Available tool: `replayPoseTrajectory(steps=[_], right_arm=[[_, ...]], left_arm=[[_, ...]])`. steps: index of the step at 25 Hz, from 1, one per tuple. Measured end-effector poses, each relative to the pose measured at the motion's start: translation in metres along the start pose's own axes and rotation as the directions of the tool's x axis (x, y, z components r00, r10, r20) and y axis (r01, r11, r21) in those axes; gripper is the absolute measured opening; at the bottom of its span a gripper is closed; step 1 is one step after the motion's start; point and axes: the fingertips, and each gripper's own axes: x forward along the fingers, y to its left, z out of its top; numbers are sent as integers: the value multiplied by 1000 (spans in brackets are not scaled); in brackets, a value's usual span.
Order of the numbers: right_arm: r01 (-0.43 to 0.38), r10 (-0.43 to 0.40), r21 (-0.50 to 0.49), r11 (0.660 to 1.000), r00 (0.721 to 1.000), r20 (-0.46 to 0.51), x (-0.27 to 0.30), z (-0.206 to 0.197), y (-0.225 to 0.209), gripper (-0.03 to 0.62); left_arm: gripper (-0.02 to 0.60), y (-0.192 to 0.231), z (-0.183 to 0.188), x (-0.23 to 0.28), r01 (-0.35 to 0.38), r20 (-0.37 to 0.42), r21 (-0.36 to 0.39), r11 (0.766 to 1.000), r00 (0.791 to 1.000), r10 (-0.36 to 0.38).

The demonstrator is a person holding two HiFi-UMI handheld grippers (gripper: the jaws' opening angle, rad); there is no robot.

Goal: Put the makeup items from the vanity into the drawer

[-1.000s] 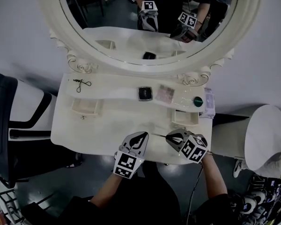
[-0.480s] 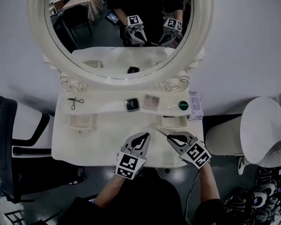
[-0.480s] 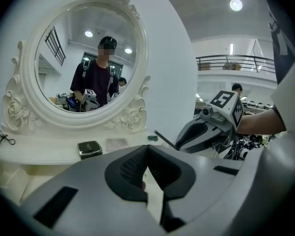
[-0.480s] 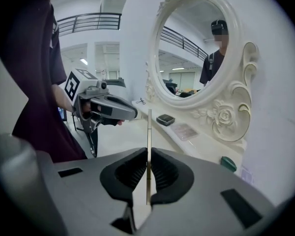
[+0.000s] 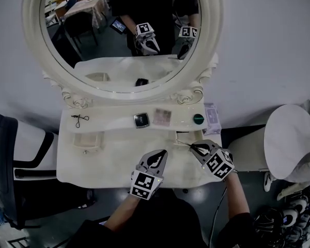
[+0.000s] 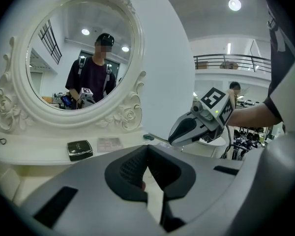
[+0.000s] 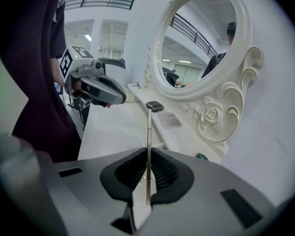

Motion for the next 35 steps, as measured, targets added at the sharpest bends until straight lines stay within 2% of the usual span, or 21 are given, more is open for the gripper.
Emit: replayPoseTrajectory(steps=[7, 17, 24, 31, 35], right_arm=[[-22, 12, -83, 996, 992, -127, 23, -30, -26, 44], [-112, 76, -154, 982, 971, -226, 51, -58, -44, 44], [-151, 108, -163, 975, 963, -247, 63, -65, -50, 44], [-159, 129, -125, 979, 967, -220, 63, -69, -48, 46], [-139, 113, -118, 983, 972, -206, 57, -70, -50, 46]], left_arm=[[15, 3, 2, 27, 7, -8, 14, 1000, 1000, -6], [15, 4, -11, 62, 21, -48, -12, 1000, 999, -21], [15, 7, -15, 77, 23, -60, -29, 999, 998, -24], [15, 6, -18, 82, 19, -70, -37, 999, 997, -21], [14, 4, -19, 82, 21, -73, -41, 999, 997, -24]])
